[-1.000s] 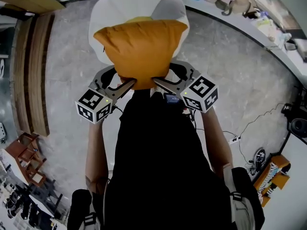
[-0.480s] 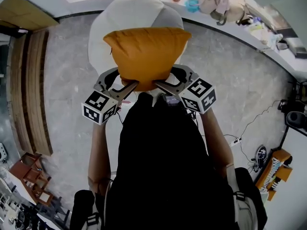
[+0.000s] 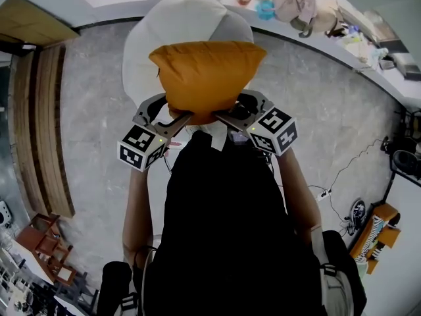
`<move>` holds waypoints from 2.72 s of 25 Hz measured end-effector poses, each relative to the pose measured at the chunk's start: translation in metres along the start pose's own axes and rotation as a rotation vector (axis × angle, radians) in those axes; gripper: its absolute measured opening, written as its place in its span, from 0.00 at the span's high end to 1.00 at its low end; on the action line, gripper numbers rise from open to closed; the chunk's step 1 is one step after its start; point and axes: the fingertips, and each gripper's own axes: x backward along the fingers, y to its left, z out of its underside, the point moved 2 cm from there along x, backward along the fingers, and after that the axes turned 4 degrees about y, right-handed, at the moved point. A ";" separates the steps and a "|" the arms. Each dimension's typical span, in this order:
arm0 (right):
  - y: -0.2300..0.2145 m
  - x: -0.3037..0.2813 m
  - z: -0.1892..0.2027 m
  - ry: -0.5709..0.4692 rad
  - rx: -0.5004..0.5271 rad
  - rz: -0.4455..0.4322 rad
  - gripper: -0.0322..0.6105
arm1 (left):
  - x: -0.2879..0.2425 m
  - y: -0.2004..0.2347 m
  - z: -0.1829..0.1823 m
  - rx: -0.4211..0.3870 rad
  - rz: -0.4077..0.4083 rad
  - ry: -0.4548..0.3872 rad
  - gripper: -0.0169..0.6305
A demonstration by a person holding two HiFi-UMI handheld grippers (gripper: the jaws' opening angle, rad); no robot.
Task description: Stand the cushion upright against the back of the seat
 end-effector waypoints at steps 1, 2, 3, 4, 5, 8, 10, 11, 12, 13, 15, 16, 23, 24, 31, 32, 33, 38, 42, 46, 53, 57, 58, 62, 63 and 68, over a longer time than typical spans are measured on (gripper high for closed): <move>-0.004 -0.001 -0.001 0.001 0.002 -0.005 0.53 | -0.002 0.002 -0.001 0.002 -0.004 0.002 0.51; -0.007 -0.003 -0.002 0.005 0.006 -0.010 0.53 | -0.004 0.005 -0.002 0.006 -0.010 0.004 0.51; -0.011 -0.005 -0.003 0.012 0.012 -0.016 0.53 | -0.006 0.007 -0.002 0.013 -0.016 0.005 0.51; -0.016 -0.006 -0.004 0.020 0.020 -0.023 0.53 | -0.009 0.009 -0.003 0.022 -0.022 0.005 0.51; -0.021 -0.007 -0.005 0.028 0.031 -0.029 0.53 | -0.013 0.012 -0.004 0.032 -0.029 0.005 0.51; -0.043 -0.008 -0.006 0.042 0.057 -0.055 0.53 | -0.032 0.017 -0.007 0.059 -0.048 0.009 0.51; -0.062 -0.010 -0.005 0.056 0.074 -0.079 0.53 | -0.048 0.021 -0.011 0.071 -0.068 0.017 0.51; -0.071 -0.012 -0.005 0.063 0.080 -0.090 0.53 | -0.055 0.025 -0.013 0.081 -0.079 0.023 0.51; -0.081 -0.013 -0.005 0.067 0.086 -0.100 0.53 | -0.063 0.028 -0.015 0.095 -0.089 0.028 0.51; -0.092 -0.015 -0.005 0.071 0.093 -0.109 0.54 | -0.072 0.031 -0.017 0.113 -0.098 0.031 0.51; -0.118 -0.017 -0.003 0.080 0.109 -0.124 0.54 | -0.095 0.039 -0.022 0.151 -0.116 0.033 0.51; -0.132 -0.018 -0.002 0.084 0.117 -0.130 0.54 | -0.107 0.044 -0.025 0.167 -0.127 0.034 0.52; -0.220 -0.049 0.012 0.137 0.142 -0.204 0.54 | -0.186 0.084 -0.024 0.217 -0.171 0.084 0.52; -0.230 -0.057 0.015 0.148 0.142 -0.215 0.54 | -0.195 0.091 -0.021 0.215 -0.177 0.094 0.52; -0.288 -0.115 0.051 0.148 0.145 -0.261 0.54 | -0.255 0.136 0.015 0.170 -0.207 0.142 0.52; -0.293 -0.125 0.058 0.146 0.147 -0.265 0.54 | -0.261 0.142 0.024 0.160 -0.211 0.154 0.52; -0.298 -0.137 0.065 0.144 0.150 -0.265 0.54 | -0.268 0.150 0.032 0.147 -0.216 0.167 0.52; -0.327 -0.181 0.110 0.174 0.166 -0.245 0.54 | -0.314 0.176 0.080 0.112 -0.205 0.235 0.53; -0.341 -0.208 0.144 0.197 0.161 -0.232 0.54 | -0.341 0.187 0.114 0.107 -0.186 0.298 0.53; -0.361 -0.244 0.166 0.214 0.195 -0.201 0.54 | -0.366 0.211 0.146 0.097 -0.194 0.338 0.53; -0.399 -0.301 0.196 0.251 0.307 -0.138 0.54 | -0.407 0.250 0.196 0.085 -0.275 0.416 0.53; -0.421 -0.329 0.209 0.245 0.324 -0.111 0.54 | -0.430 0.274 0.210 0.055 -0.321 0.433 0.53; -0.426 -0.335 0.211 0.240 0.325 -0.100 0.54 | -0.435 0.280 0.212 0.044 -0.331 0.435 0.53; -0.441 -0.360 0.217 0.237 0.330 -0.080 0.54 | -0.447 0.300 0.222 0.028 -0.384 0.446 0.53; -0.445 -0.365 0.219 0.238 0.338 -0.076 0.54 | -0.450 0.304 0.226 0.028 -0.400 0.449 0.53; -0.454 -0.391 0.228 0.247 0.371 -0.052 0.54 | -0.461 0.320 0.246 0.057 -0.468 0.461 0.53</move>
